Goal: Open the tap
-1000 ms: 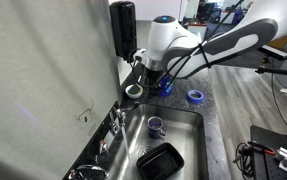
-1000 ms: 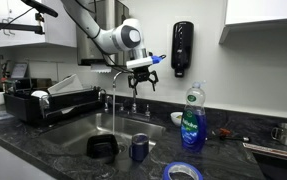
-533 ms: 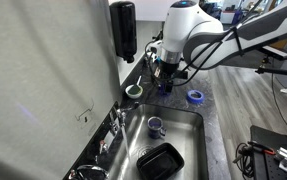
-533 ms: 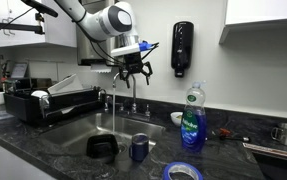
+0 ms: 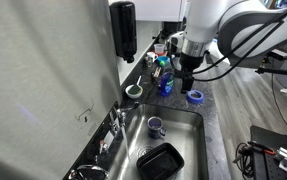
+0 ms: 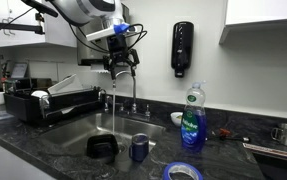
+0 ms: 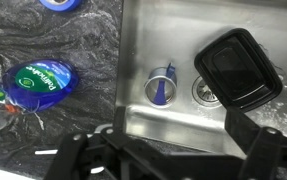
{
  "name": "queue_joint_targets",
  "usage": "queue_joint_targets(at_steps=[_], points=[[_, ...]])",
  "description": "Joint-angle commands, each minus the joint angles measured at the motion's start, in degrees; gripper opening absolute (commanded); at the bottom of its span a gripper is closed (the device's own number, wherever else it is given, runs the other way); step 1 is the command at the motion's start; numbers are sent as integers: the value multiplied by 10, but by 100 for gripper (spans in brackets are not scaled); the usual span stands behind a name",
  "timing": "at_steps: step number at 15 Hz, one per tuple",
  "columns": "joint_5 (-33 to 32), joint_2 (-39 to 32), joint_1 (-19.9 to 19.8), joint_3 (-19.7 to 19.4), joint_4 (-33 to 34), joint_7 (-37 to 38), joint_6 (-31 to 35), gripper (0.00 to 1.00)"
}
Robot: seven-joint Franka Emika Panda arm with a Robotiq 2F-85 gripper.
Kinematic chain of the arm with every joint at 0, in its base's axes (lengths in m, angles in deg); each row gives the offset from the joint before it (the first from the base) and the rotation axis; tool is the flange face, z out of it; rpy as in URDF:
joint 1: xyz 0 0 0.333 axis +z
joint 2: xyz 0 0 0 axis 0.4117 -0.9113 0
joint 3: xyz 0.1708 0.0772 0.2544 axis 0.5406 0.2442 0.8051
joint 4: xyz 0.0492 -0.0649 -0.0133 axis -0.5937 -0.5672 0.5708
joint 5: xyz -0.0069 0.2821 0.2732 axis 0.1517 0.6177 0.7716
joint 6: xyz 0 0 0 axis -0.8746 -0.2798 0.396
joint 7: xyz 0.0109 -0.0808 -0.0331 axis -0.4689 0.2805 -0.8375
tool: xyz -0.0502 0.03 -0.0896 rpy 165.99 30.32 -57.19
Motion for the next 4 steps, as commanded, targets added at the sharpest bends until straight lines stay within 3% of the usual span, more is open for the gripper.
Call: queue_joint_targets(at_steps=[1,4], points=[[0,14,4,-1,-9,8,-7,100],[0,41,8,0,-29,17,-14,100]])
